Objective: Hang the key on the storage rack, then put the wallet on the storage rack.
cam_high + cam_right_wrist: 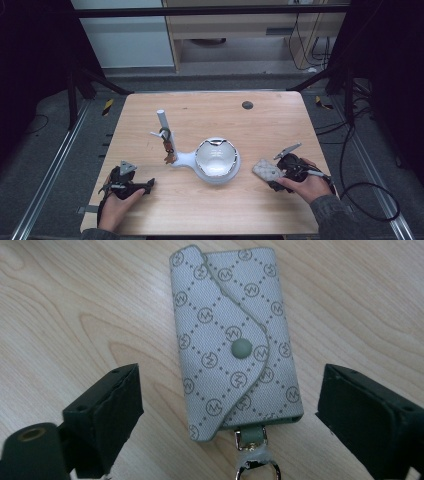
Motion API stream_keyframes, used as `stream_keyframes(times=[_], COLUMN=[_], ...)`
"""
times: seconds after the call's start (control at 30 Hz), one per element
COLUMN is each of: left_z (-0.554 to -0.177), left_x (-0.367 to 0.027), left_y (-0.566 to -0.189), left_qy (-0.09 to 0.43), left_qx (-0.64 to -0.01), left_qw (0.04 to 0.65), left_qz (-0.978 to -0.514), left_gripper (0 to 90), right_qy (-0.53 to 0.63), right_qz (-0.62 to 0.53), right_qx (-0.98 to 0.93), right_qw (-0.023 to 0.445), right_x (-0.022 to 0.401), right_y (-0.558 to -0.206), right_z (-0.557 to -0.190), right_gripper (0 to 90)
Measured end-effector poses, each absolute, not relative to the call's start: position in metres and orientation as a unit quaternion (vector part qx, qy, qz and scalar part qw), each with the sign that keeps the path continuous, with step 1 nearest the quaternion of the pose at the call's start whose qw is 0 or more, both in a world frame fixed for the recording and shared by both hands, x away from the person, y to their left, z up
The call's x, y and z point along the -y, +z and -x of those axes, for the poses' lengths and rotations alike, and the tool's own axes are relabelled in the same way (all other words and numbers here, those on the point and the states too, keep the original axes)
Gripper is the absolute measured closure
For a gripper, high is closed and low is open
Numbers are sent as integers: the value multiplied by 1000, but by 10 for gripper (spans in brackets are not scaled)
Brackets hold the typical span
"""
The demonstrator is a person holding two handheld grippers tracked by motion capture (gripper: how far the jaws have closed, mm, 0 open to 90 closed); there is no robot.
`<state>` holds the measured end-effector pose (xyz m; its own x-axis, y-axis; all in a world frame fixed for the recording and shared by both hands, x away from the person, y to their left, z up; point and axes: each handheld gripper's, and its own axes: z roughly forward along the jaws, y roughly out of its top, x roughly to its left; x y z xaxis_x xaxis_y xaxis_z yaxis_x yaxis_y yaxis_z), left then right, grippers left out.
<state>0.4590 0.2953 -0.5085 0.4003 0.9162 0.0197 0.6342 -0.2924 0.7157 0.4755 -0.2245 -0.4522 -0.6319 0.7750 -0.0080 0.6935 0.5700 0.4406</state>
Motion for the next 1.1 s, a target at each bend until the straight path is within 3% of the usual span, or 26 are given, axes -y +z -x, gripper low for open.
stream_keyframes(times=[0.13,0.47,1.1], left_z=[-459,-458,-458], left_x=[-295,-295,-295], left_y=[-508,-509,-509], left_qy=[220,220,219], left_qx=[-501,-500,-500], left_qw=[320,320,320], left_qz=[-774,-774,-774], left_gripper=[15,15,11], right_qy=[201,187,160], right_qz=[-415,-410,-398], right_qx=[-882,-888,-900], right_qw=[96,90,74], right_x=[225,225,226], right_y=[-453,-461,-469], right_z=[-476,-481,-491], right_gripper=[156,146,285])
